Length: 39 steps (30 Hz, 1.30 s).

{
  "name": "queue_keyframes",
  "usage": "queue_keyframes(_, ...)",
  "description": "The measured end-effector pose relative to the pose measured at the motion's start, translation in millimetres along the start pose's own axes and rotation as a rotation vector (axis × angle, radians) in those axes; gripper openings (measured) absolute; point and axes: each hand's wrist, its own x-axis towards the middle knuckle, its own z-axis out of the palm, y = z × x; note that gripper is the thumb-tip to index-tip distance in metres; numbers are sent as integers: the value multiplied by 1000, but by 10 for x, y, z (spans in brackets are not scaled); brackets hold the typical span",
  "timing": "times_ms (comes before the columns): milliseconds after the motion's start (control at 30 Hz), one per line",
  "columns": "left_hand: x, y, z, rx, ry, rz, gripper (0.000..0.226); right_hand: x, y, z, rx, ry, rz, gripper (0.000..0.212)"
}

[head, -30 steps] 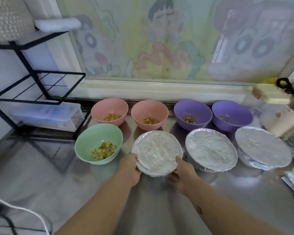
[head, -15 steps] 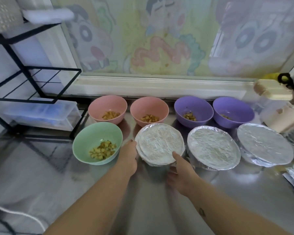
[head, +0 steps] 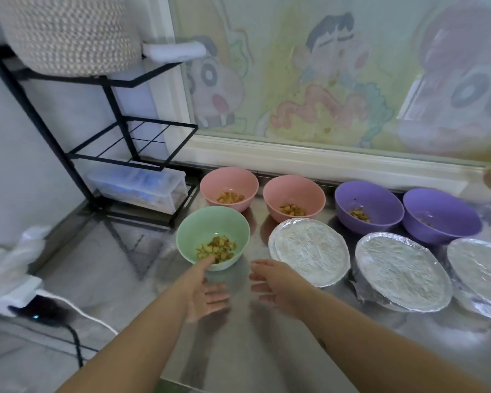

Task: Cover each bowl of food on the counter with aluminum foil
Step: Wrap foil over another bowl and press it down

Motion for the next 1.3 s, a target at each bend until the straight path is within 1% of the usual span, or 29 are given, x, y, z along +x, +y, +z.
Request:
queue_keyframes(133,42,100,1,-146,94,97,55,28,-174,17,-40,12,-42,12)
queue_keyframes(267,100,135,47,-119,132,168,37,46,-239,-11,-92,8,-69,5)
queue_keyframes(367,139,149,23,-109,169,219,38,57,-284,-73,-153,2,-132,24)
queue_keyframes(467,125,158,24,-83,192,281,42,12,-347,-184,-153,37,-240,27)
queue_keyframes(500,102,171,49,-79,185,317,43,-20,-367,-227,-142,61,-283,33)
queue_keyframes(567,5,225,176,-66,151,406,44,-107,-413,-342,-137,126,-372,48)
queue_keyframes(600,-62,261,272,-39,133,451,45,-167,-435,-417,-141,161,-418,50)
queue_keyframes(700,-315,329,685,120,38,570,45,-437,-488,-698,-131,253,-559,36)
queue_keyframes(767,-493,300,1036,216,-56,610,44,-653,-472,-945,-128,337,-637,36)
queue_keyframes(867,-738,121,1600,332,-193,588,40,-959,-304,-1453,-119,581,-694,32)
queue_keyframes(967,-932,-191,2106,507,-344,531,41,-1266,20,-2032,-107,798,-632,20)
queue_keyframes(1067,-1063,-587,2544,667,-478,432,34,-1580,448,-2579,-85,933,-522,16)
queue_keyframes(1100,-1089,-719,2673,710,-498,398,32,-1677,608,-2741,-70,950,-486,18)
queue_keyframes(1167,-1083,-976,2891,788,-533,327,33,-1861,924,-3001,19,943,-420,33)
queue_keyframes(1233,-1045,-1211,3040,867,-561,256,33,-1986,1249,-3261,82,944,-336,42)
queue_keyframes(1267,-1028,-1318,3093,907,-567,220,31,-2012,1427,-3414,39,971,-289,44)
queue_keyframes(1300,-1009,-1416,3144,947,-573,189,29,-2009,1635,-3608,-68,999,-225,45)
